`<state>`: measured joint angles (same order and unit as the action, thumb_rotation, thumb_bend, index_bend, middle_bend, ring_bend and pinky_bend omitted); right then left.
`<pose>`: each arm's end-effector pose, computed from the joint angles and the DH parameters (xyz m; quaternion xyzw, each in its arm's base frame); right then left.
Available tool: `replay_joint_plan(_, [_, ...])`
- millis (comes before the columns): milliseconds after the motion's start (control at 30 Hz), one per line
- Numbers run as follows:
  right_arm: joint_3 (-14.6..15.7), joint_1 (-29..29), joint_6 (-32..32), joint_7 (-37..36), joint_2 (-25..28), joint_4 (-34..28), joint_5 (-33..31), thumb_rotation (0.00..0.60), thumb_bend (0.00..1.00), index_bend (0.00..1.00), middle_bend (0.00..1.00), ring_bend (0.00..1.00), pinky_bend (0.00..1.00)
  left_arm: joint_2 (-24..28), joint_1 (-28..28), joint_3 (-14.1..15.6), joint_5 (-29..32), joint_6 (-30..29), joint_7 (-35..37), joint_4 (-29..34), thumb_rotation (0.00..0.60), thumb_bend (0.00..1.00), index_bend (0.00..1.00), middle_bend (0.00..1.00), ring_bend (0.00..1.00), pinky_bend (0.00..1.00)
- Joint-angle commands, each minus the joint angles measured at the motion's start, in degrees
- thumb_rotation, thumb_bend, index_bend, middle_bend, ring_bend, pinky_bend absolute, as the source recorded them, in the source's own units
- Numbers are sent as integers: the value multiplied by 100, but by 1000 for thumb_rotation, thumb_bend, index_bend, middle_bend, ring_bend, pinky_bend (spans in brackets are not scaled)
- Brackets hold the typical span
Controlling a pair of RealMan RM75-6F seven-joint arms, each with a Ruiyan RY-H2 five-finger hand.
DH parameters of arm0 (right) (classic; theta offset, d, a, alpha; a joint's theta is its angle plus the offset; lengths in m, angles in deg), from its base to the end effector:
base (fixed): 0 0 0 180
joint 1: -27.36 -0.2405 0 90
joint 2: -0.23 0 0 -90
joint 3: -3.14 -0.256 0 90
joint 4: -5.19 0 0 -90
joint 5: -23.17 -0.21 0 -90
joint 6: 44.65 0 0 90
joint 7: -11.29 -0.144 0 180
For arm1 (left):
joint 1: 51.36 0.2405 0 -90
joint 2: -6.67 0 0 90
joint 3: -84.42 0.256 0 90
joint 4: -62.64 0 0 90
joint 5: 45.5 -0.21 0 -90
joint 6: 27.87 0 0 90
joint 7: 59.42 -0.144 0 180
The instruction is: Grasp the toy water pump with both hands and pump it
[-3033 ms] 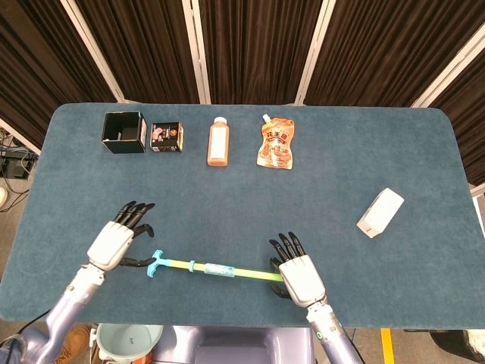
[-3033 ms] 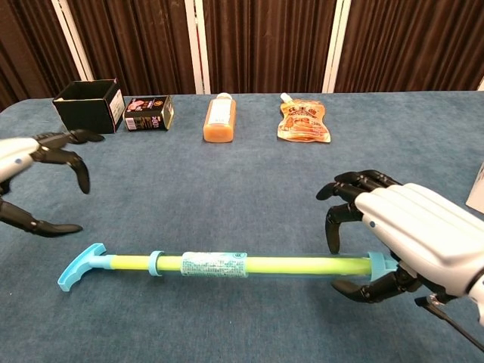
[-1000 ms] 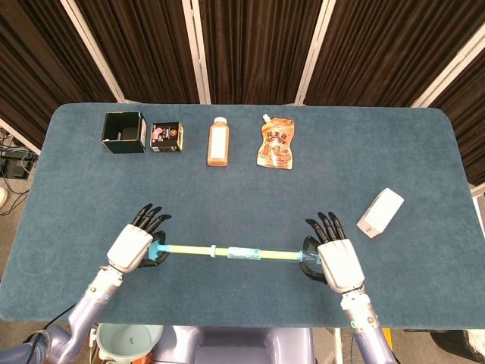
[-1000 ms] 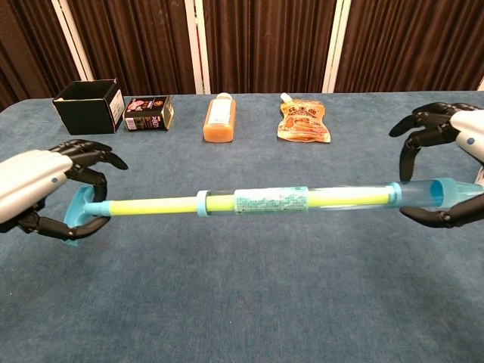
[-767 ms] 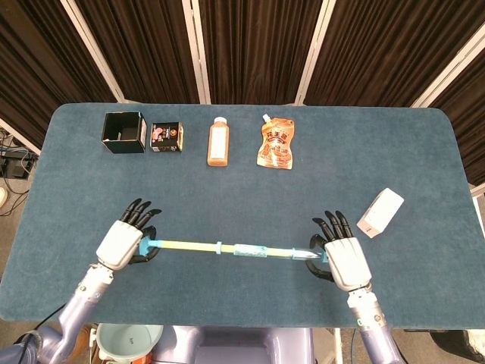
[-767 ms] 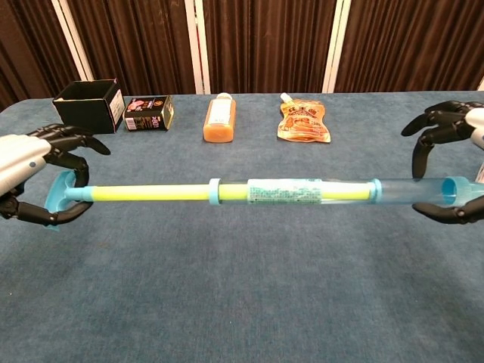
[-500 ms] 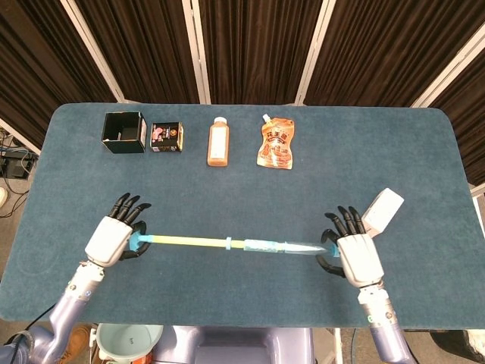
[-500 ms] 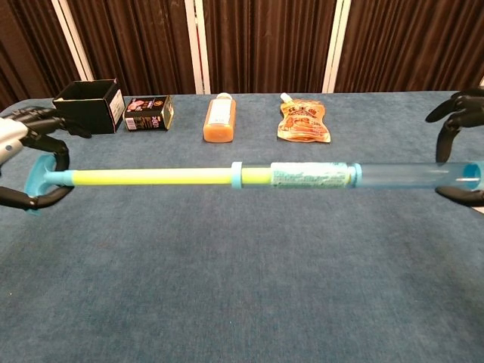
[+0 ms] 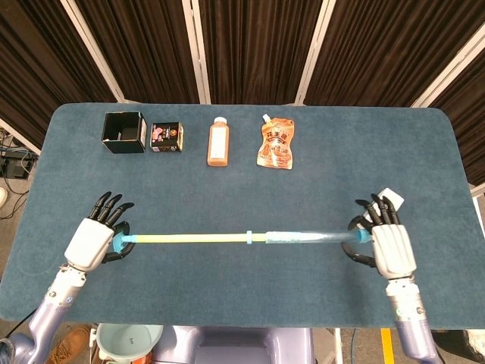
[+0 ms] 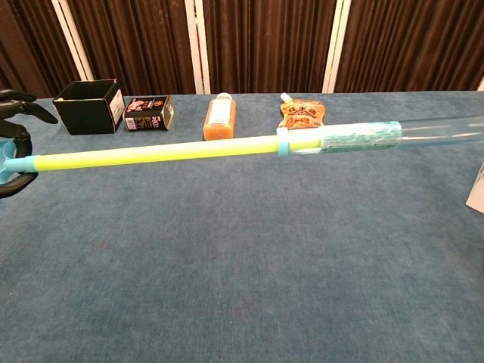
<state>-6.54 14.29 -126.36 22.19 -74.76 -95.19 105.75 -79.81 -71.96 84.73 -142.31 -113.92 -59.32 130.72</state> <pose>-0.2298 -0.2361 0.1044 0.5779 -0.3898 0.4758 0.5364 -0.2635 0.2502 0.0495 -0.7034 -0.2537 -0.4684 0.4705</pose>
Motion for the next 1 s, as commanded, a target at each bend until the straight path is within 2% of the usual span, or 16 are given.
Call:
replay_joint_plan(33, [-23,60,-51,-167,160,-8,-13,600,377,855,218,83,12,22,71,31,-20,-111,144,-56,600,631,700,192,66,55])
replay_joint_plan(400, [63,89,38,-506,317,57,4,600,376,855,218,83,12,-81,78,-22,-61,-262,453,-318,600,631,699,214,80,55])
replay_joint_plan(600, [147,63,124,-466,266,131,33,600,373,851,219,83,12,-190,21,-71,-76,-240,316,-501,600,631,692,220,87,55])
replay_joint_plan(1000, [577,-79,605,-120,-308,816,189,600,357,782,206,83,12,-324,24,24,325,499,243,-870,600,600,691,216,87,55])
